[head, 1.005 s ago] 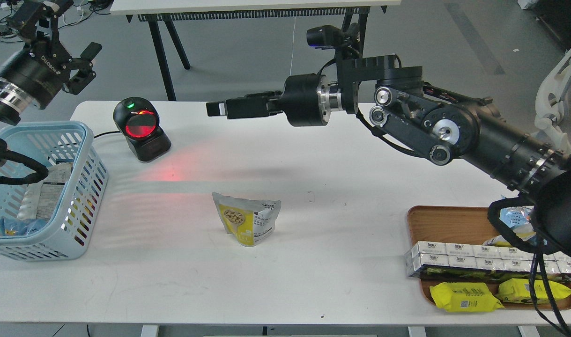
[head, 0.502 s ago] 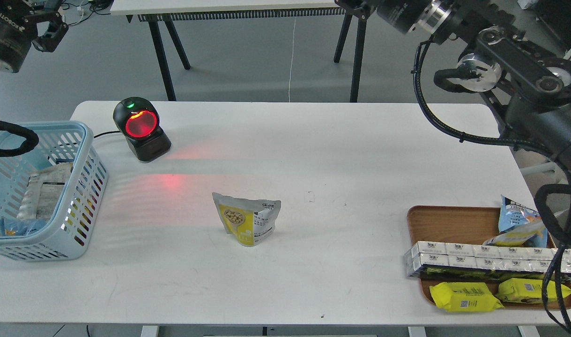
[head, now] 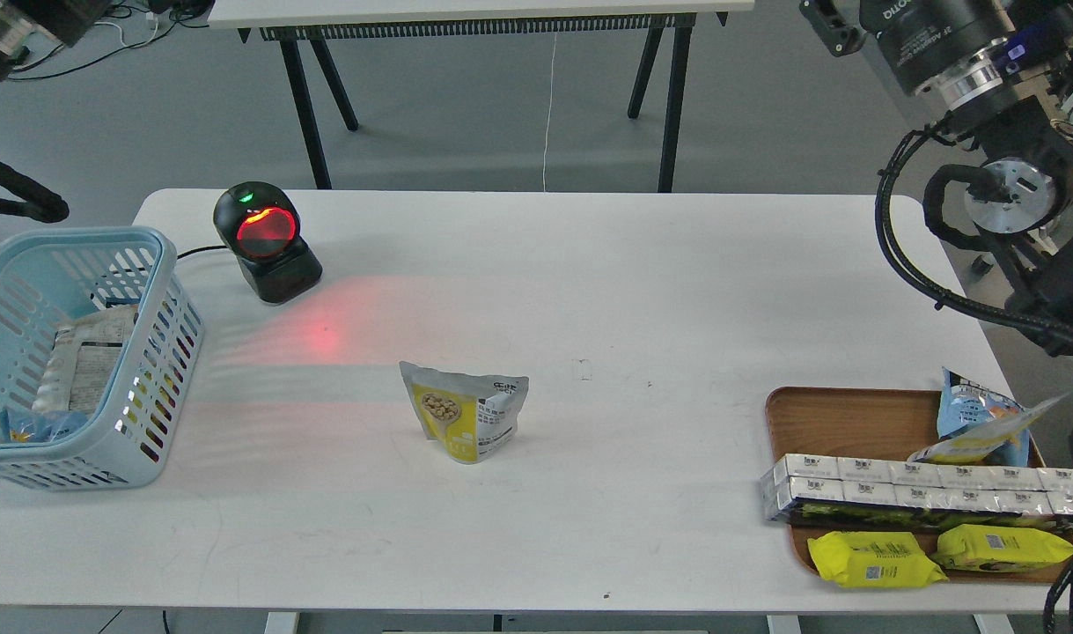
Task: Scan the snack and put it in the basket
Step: 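Release the bag on the table and retract the right arm, then reach the left gripper down and grasp the snack bag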
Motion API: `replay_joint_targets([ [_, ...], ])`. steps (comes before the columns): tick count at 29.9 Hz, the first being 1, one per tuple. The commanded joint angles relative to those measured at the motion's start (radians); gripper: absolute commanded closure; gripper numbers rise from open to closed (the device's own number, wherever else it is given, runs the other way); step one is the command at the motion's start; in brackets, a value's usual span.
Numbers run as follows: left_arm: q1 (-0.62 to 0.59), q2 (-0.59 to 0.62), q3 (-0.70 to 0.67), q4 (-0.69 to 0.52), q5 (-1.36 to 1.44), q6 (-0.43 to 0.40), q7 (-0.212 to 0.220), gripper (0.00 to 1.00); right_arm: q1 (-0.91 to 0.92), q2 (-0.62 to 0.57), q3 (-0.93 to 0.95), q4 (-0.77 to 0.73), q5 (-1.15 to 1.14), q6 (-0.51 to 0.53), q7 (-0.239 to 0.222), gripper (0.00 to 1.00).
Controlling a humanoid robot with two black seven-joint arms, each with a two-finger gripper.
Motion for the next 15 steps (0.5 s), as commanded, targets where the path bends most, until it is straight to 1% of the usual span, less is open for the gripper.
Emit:
replay_joint_targets([
  [1, -0.205, 0.007, 0.256, -0.037, 0.166, 0.000, 0.000, 0.00, -0.051, 0.000, -0.002, 0.001, 0.169, 0.000, -0.006, 0.02],
  [4, -0.328, -0.005, 0.385, -0.094, 0.361, 0.000, 0.000, 0.00, -0.074, 0.004, 0.000, 0.001, 0.184, 0.000, -0.006, 0.02],
  [6, -0.403, -0.028, 0.479, -0.161, 0.462, 0.000, 0.000, 0.00, -0.085, 0.007, 0.002, 0.001, 0.189, 0.000, -0.006, 0.02],
  [12, -0.604, -0.157, 0.813, -0.315, 0.593, 0.000, 0.000, 0.00, -0.090, 0.012, -0.003, 0.001, 0.192, 0.000, -0.006, 0.02],
  [15, -0.676, -0.230, 0.950, -0.352, 0.638, 0.000, 0.000, 0.00, -0.090, 0.012, -0.003, 0.000, 0.192, 0.000, -0.006, 0.02],
])
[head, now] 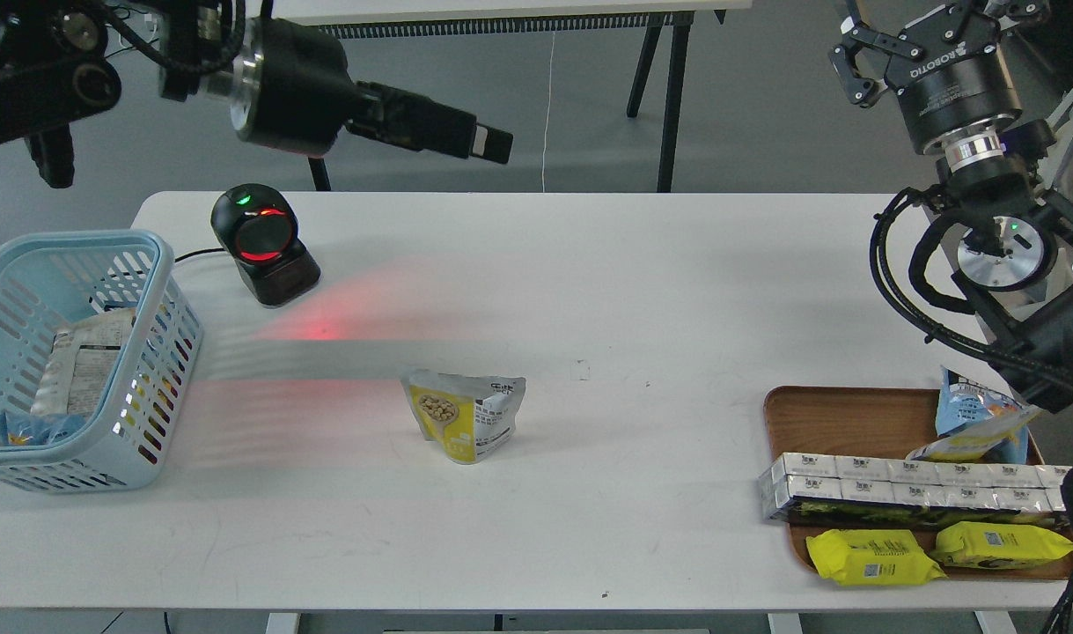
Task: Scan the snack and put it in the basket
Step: 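Reach the left gripper down and grasp the snack bag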
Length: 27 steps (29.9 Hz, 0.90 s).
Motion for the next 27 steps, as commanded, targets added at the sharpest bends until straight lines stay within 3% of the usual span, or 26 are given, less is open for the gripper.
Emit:
replay_joint_targets([
  [1, -0.082, -0.091, 0.162, -0.042, 0.042, 0.000, 0.000, 0.00, -0.002, 0.000, -0.001, -0.001, 0.000, 0.000, 0.000, 0.02],
  [12, -0.125, -0.327, 0.357, -0.068, 0.096, 0.000, 0.000, 0.00, -0.031, -0.001, 0.001, -0.001, 0.000, 0.000, 0.000, 0.02],
  [20, -0.070, -0.398, 0.423, -0.062, 0.096, 0.000, 0.000, 0.01, -0.046, -0.012, 0.005, 0.000, 0.003, 0.000, 0.000, 0.02],
  [25, 0.010, -0.412, 0.456, -0.027, 0.094, 0.123, 0.000, 0.06, -0.052, -0.012, 0.005, 0.002, 0.003, 0.000, 0.000, 0.02],
  [27, 0.047, -0.411, 0.462, -0.013, 0.093, 0.179, 0.000, 0.14, -0.057, -0.012, 0.005, 0.002, 0.003, 0.000, 0.000, 0.02],
])
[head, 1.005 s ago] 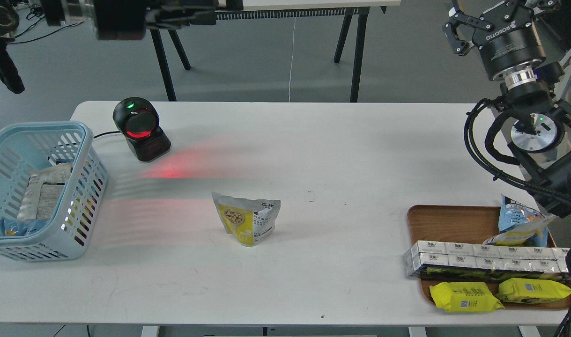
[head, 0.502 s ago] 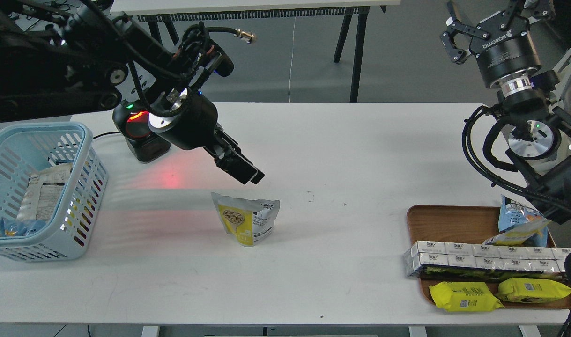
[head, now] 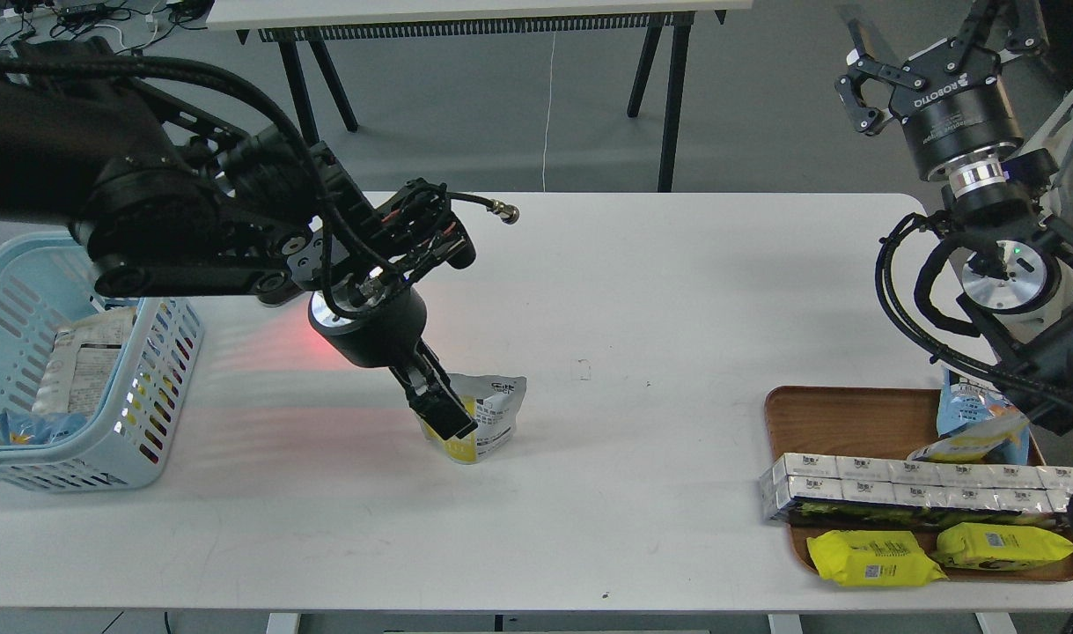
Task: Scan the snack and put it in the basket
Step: 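Reach the left gripper down and grasp the snack bag, then lift the bag and hold it in front of the barcode scanner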
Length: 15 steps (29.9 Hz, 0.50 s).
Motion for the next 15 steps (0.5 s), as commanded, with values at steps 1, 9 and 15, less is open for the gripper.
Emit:
replay_joint_targets([
  [1, 0.060, 0.001, 0.013, 0.022, -0.002, 0.095, 0.000, 0.17, -0.005, 0.000, 0.000, 0.000, 0.000, 0.000, 0.000, 0.02],
  [9, 0.071, 0.006, 0.026, 0.021, -0.007, 0.183, 0.000, 0.68, -0.015, 0.000, 0.001, 0.003, 0.000, 0.000, 0.000, 0.02],
  [15, 0.074, -0.003, 0.061, 0.019, -0.019, 0.247, 0.000, 0.99, -0.028, -0.003, 0.006, 0.005, 0.002, 0.000, 0.000, 0.02],
])
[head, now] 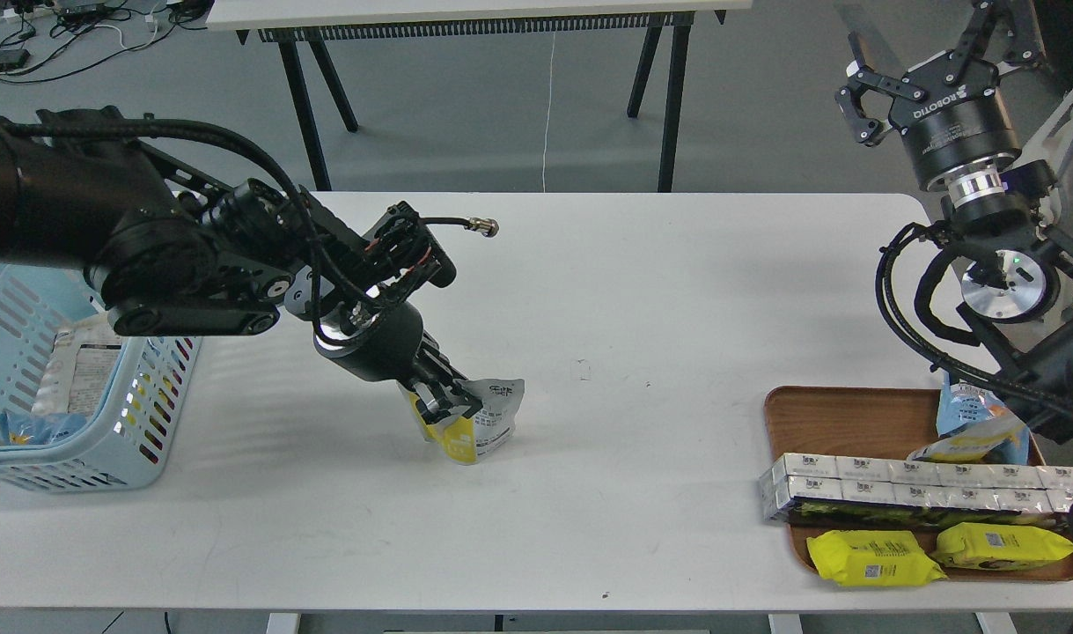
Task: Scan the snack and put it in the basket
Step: 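Lift the bag and hold it in front of the barcode scanner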
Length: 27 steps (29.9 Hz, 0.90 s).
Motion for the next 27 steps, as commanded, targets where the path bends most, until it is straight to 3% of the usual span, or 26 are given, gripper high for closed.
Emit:
replay_joint_targets([
  [1, 0.005, -0.001, 0.006, -0.005, -0.008, 0.031, 0.000, 1.00, -0.005, -0.003, 0.002, 0.001, 0.000, 0.000, 0.000, 0.02],
  [12, -0.001, 0.031, -0.003, -0.014, -0.013, 0.032, 0.000, 1.00, -0.007, -0.009, 0.004, 0.001, 0.000, 0.000, 0.000, 0.02],
  [22, -0.148, 0.224, 0.010, 0.012, 0.003, 0.020, 0.000, 1.00, -0.007, -0.006, 0.005, 0.001, 0.000, 0.000, 0.000, 0.02],
  [27, -0.153, 0.272, 0.019, 0.078, 0.023, 0.006, 0.000, 1.00, -0.004, -0.004, 0.005, 0.001, 0.000, 0.000, 0.000, 0.02],
])
